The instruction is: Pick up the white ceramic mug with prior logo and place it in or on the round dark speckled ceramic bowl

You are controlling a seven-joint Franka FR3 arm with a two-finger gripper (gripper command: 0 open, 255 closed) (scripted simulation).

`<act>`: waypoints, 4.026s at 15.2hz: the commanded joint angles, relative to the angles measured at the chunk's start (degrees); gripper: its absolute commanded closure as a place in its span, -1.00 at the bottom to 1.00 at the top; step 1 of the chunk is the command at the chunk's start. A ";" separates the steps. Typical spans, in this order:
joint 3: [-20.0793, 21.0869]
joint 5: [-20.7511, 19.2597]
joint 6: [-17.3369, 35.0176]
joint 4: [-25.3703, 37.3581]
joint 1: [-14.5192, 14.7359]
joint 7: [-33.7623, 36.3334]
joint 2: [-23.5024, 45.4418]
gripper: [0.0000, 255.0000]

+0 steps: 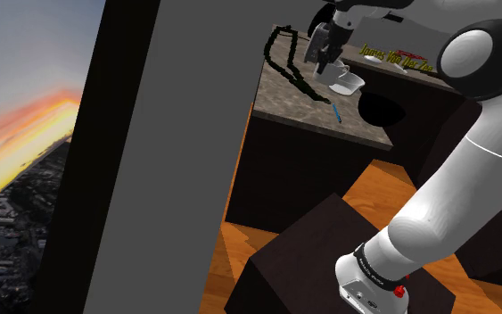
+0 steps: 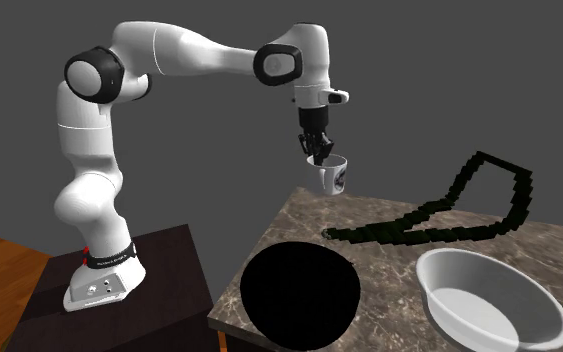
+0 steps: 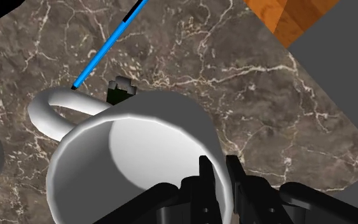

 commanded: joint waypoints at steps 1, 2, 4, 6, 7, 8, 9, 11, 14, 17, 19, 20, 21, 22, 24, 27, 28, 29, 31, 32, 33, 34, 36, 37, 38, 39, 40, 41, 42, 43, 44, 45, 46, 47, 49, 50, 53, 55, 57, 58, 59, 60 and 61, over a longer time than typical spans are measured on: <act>-0.01 0.04 -1.66 1.81 -0.04 0.02 0.18 1.00; -0.03 0.07 -2.48 2.75 -0.08 0.01 0.30 1.00; -0.06 0.16 -4.13 4.70 -0.17 -0.04 0.61 1.00; -0.09 0.27 -5.82 6.75 -0.27 -0.09 0.98 1.00; -0.10 0.30 -6.20 7.20 -0.30 -0.10 1.06 1.00; -0.56 0.26 -5.99 6.21 -0.92 -1.22 0.27 1.00; -1.02 0.24 -5.81 5.29 -1.55 -2.36 -0.48 1.00; -1.98 0.21 -5.53 3.72 -2.84 -4.68 -1.79 1.00; -3.56 0.27 -5.33 1.99 -4.80 -8.29 -3.30 1.00; -5.24 0.46 -5.33 0.98 -6.83 -12.06 -4.26 1.00; -6.40 0.69 -5.44 0.70 -8.24 -14.65 -4.59 1.00; -7.00 0.84 -5.53 0.67 -8.95 -15.98 -4.66 1.00; -7.60 1.01 -5.64 0.72 -9.69 -17.31 -4.66 1.00; -8.20 1.21 -5.77 0.85 -10.43 -18.67 -4.60 1.00; -9.43 1.71 -6.10 1.33 -11.97 -21.43 -4.28 1.00; -11.27 2.71 -6.77 2.65 -14.42 -25.69 -3.29 1.00; -11.88 3.12 -7.04 3.25 -15.30 -27.14 -2.82 1.00; -12.49 3.58 -7.34 3.93 -16.18 -28.60 -2.27 1.00; -13.52 4.47 -7.95 5.34 -17.84 -31.19 -1.14 1.00; -13.46 4.34 -7.08 4.25 -17.75 -31.15 -1.40 1.00; -13.43 4.24 -6.24 3.24 -17.65 -31.13 -1.60 1.00; -13.40 4.14 -5.40 2.22 -17.56 -31.12 -1.80 1.00; -13.34 3.98 -3.74 0.27 -17.41 -31.10 -2.14 1.00; -13.31 3.91 -2.92 -0.67 -17.34 -31.10 -2.28 1.00; -13.29 3.86 -2.11 -1.59 -17.28 -31.10 -2.40 1.00; -13.26 3.81 -1.30 -2.49 -17.23 -31.11 -2.51 1.00; -13.24 3.78 -0.51 -3.36 -17.18 -31.12 -2.60 1.00; -13.22 3.75 0.29 -4.22 -17.13 -31.14 -2.68 1.00; -13.20 3.74 1.07 -5.06 -17.09 -31.16 -2.74 1.00; -13.17 3.73 1.86 -5.88 -17.06 -31.19 -2.78 1.00; -13.16 3.73 2.63 -6.68 -17.03 -31.23 -2.81 1.00; -13.14 3.75 3.40 -7.46 -17.00 -31.27 -2.82 1.00; -13.11 3.78 4.48 -8.53 -16.97 -31.33 -2.81 1.00; -13.11 3.77 4.48 -8.55 -16.97 -31.33 -2.82 1.00; -13.11 3.78 4.48 -8.53 -16.97 -31.33 -2.81 1.00; -13.11 3.78 4.48 -8.53 -16.97 -31.33 -2.81 1.00; -13.11 3.78 4.48 -8.53 -16.97 -31.33 -2.81 1.00; -13.11 3.78 4.48 -8.53 -16.97 -31.33 -2.81 -1.00; -13.11 3.78 4.47 -8.52 -16.97 -31.33 -2.81 -1.00; -13.11 3.78 4.47 -8.52 -16.97 -31.33 -2.81 -1.00; -13.11 3.78 4.47 -8.52 -16.97 -31.33 -2.81 -1.00; -13.11 3.78 4.47 -8.52 -16.97 -31.33 -2.81 -1.00; -13.17 3.61 2.64 -6.90 -17.01 -31.21 -3.06 -1.00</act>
